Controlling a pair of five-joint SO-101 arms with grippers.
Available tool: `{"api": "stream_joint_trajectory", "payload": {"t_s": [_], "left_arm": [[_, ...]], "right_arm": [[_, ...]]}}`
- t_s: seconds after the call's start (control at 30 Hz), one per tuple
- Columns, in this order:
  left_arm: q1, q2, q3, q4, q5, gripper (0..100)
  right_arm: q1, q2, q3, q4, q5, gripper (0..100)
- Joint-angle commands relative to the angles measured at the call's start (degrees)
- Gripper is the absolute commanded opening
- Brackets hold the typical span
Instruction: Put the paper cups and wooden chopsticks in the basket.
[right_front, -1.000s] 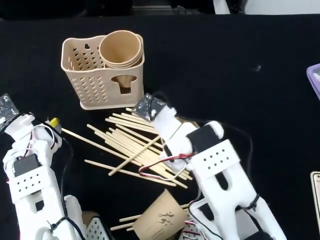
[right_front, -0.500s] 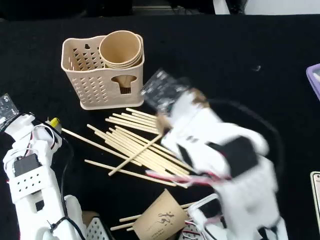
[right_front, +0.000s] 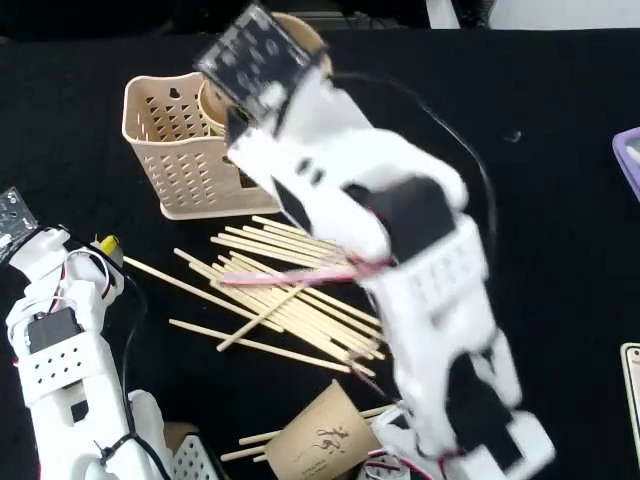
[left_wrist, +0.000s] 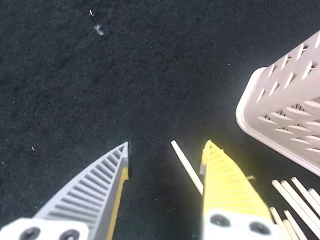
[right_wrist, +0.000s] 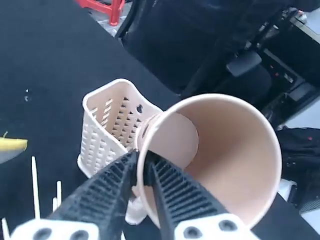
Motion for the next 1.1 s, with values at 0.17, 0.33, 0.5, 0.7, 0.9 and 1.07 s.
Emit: {"api": "stream_joint_trajectory", "payload": {"t_s": [0.17, 0.33, 0.5, 0.7, 0.9, 1.07], "left_arm": [[-0.7, -1.1, -1.5, -0.9, 0.5, 24], [-0.7, -1.1, -1.6, -0.7, 0.5, 24], [-0.7, -1.1, -1.6, -0.7, 0.5, 24], [-0.7, -1.1, -1.6, -0.7, 0.5, 24], [-0.7, -1.1, -1.6, -0.7, 0.5, 24], [-0.7, -1.1, -1.6, -0.7, 0.5, 24]], "right_arm": [[-0.7, 19.0, -22.5, 7.2, 5.9, 1.1], [0.9, 28.5, -31.2, 13.7, 9.5, 1.1], [0.7, 34.7, -38.2, 20.2, 14.9, 1.1], [1.0, 38.7, -42.8, 22.6, 14.4, 10.1], [1.0, 39.1, -51.8, 22.9, 9.1, 23.4], [1.8, 39.1, -52.2, 22.2, 9.1, 18.4]]}}
